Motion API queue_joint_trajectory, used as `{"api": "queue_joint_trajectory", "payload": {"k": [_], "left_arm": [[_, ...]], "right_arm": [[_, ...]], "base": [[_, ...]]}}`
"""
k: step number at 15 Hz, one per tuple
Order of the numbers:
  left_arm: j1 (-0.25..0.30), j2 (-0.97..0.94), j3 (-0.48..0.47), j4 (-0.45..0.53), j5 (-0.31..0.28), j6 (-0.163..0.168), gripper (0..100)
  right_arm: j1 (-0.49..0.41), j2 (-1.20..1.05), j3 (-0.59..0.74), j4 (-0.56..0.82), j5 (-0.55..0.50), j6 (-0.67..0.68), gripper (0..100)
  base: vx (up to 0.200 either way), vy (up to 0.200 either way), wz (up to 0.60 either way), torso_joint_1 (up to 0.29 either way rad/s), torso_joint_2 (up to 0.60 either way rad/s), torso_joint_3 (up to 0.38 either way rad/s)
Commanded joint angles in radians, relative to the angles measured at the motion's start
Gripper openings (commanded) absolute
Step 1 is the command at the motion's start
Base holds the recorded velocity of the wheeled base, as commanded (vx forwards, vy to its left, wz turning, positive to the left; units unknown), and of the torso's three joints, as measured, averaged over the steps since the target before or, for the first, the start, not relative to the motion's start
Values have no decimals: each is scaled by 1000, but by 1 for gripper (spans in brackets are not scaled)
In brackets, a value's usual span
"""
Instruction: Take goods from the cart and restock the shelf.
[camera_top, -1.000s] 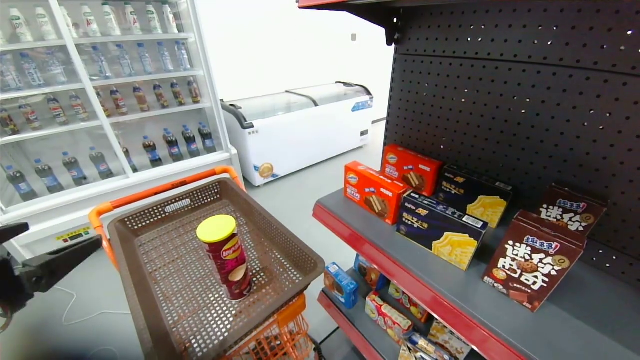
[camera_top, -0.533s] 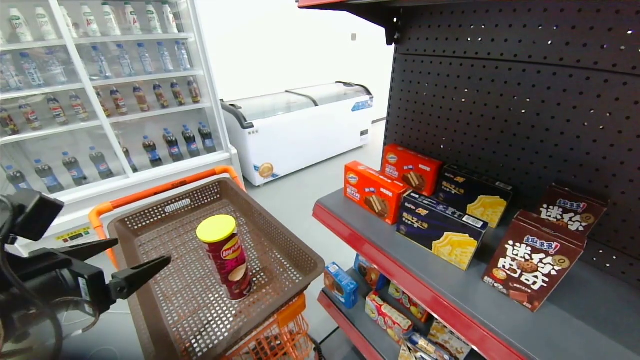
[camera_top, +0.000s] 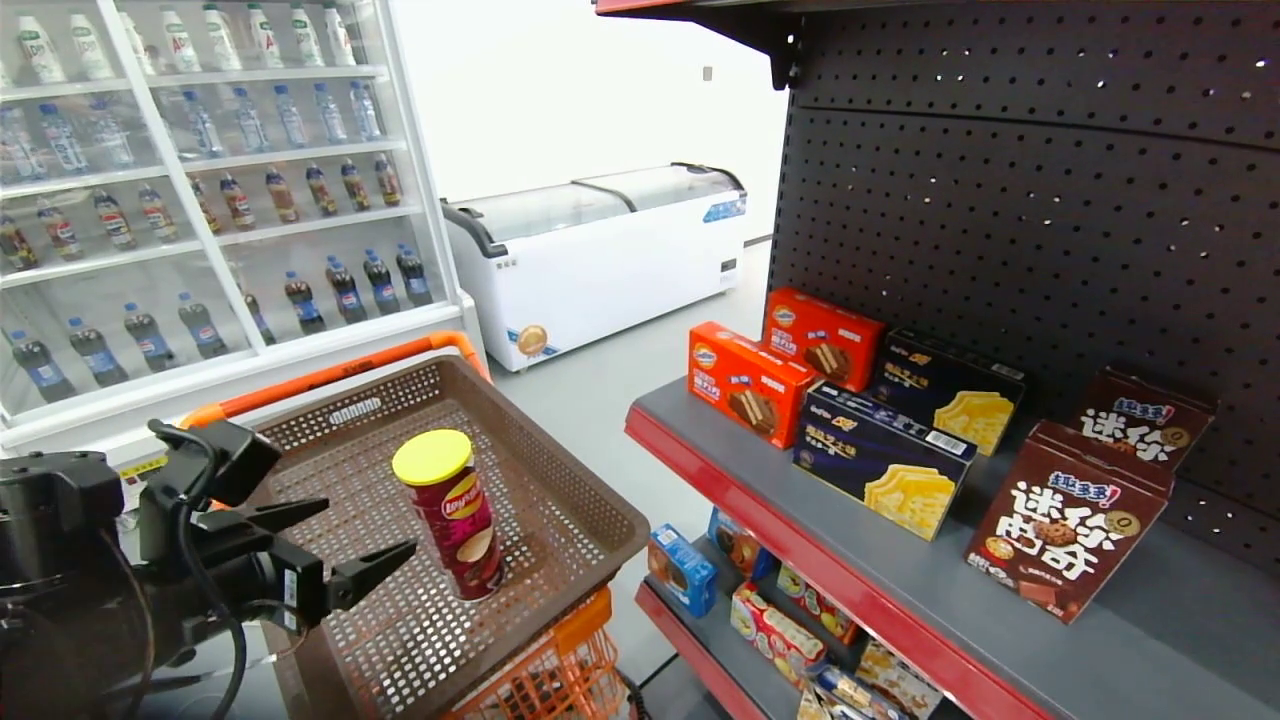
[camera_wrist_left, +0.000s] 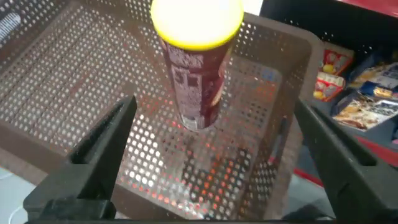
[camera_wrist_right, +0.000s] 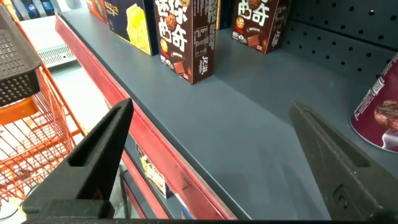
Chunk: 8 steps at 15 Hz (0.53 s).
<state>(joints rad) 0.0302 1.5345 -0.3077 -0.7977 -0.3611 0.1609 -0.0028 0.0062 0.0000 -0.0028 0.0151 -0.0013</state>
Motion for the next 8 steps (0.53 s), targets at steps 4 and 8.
{"api": "queue_joint_trajectory", "payload": {"k": [4,8], "left_arm": [[-3,219,-21,-153,-2,-3,100],[-6,331,-56,-207,-2,-3,100]], "right_arm": [[0,1,0,0,0,0,100],[0,1,0,0,0,0,100]], "base": [[0,0,0,0,0,0],[0,0,0,0,0,0]]}}
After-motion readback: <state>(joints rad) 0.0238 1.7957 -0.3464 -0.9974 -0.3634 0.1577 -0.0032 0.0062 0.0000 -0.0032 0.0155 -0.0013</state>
